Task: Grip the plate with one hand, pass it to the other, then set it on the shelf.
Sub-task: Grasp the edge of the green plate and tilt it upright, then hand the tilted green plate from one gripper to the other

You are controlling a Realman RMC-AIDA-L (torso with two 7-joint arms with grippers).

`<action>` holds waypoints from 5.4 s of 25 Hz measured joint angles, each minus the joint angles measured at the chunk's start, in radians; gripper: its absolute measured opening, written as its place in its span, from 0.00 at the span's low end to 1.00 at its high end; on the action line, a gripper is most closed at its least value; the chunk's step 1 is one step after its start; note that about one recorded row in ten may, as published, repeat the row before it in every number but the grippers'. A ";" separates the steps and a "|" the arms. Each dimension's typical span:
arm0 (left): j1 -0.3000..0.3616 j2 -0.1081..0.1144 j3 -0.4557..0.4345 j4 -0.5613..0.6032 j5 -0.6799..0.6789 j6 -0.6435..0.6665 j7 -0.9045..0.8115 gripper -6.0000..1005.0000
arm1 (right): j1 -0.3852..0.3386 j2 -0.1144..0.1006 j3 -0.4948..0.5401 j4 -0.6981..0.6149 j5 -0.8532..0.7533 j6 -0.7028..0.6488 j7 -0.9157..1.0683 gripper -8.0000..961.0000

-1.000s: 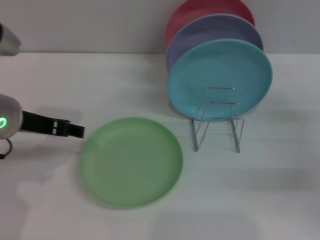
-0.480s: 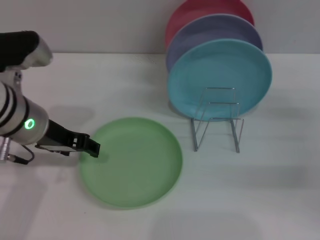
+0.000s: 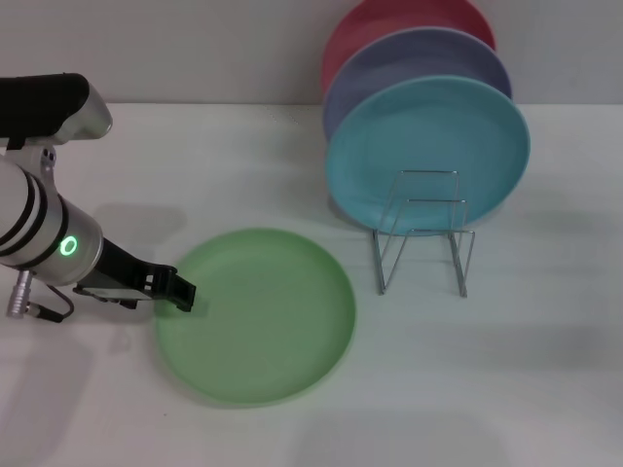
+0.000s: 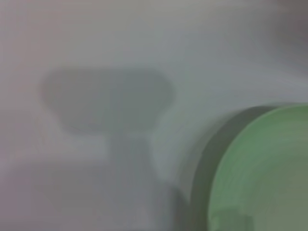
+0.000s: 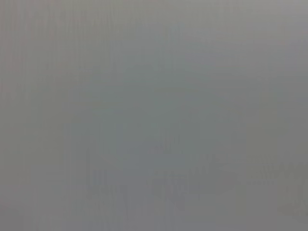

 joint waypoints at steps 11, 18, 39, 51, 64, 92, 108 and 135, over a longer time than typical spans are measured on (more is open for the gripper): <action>-0.007 0.002 0.000 0.040 0.001 0.020 0.014 0.70 | -0.003 0.000 0.000 0.000 0.000 -0.006 0.006 0.78; -0.023 0.000 0.001 0.076 0.001 0.027 0.026 0.69 | -0.004 0.000 0.000 0.000 0.000 -0.007 0.008 0.79; -0.033 0.001 0.012 0.108 0.001 0.038 0.038 0.40 | -0.008 0.002 0.000 0.000 0.001 -0.007 0.010 0.79; -0.045 0.000 0.005 0.125 -0.002 0.038 0.052 0.23 | -0.010 0.002 0.000 0.002 0.002 -0.008 0.010 0.79; -0.033 0.003 -0.003 0.108 -0.015 0.029 0.078 0.07 | -0.009 0.002 0.000 0.002 0.002 -0.008 0.010 0.79; 0.227 0.000 -0.096 -0.142 -0.177 0.404 0.292 0.04 | -0.020 0.017 -0.006 0.000 0.001 0.037 -0.041 0.79; 0.467 0.003 0.135 -0.076 -0.539 1.169 0.656 0.04 | -0.016 0.020 -0.006 0.021 -0.002 0.089 -0.080 0.79; 0.535 0.008 0.636 0.398 -0.090 2.357 0.046 0.04 | -0.011 0.017 -0.010 0.021 -0.005 0.102 -0.080 0.79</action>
